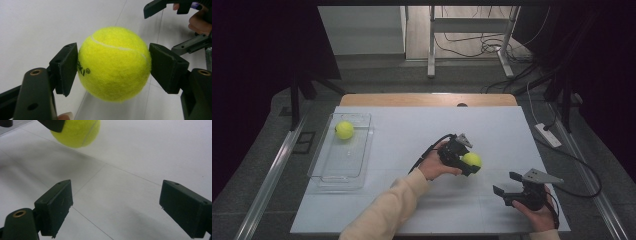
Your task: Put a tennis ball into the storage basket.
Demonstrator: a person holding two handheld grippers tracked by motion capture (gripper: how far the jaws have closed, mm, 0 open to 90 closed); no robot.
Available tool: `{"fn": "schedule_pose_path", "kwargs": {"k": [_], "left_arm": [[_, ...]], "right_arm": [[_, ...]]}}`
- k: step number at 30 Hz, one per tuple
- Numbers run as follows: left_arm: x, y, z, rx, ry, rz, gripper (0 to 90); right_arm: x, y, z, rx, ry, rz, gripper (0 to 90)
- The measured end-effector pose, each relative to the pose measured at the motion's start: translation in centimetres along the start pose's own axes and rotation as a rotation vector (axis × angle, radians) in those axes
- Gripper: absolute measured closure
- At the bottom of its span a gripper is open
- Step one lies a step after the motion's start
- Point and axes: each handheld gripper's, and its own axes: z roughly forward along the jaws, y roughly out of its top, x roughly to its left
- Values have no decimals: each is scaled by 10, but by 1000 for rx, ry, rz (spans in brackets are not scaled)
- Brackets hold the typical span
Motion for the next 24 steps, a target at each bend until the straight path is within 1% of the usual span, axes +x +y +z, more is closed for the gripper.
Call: {"fn": "schedule_pose_path", "kwargs": {"k": [2, 10, 11, 16, 20, 24], "left_arm": [[-1, 0, -3, -4, 7, 8, 279], [-1, 0, -12, -16, 24, 11, 279], [0, 0, -14, -26, 24, 1, 279], [2, -2, -25, -39, 38, -4, 279], [3, -5, -28, -47, 44, -21, 279], [5, -8, -33, -49, 51, -24, 279]], "right_arm": [[0, 0, 0, 0, -1, 1, 118], [0, 0, 0, -1, -4, 2, 118], [0, 0, 0, -1, -4, 1, 118], [0, 0, 0, 1, -4, 2, 118], [0, 0, 1, 1, -5, 0, 118], [0, 0, 1, 2, -4, -1, 119]]}}
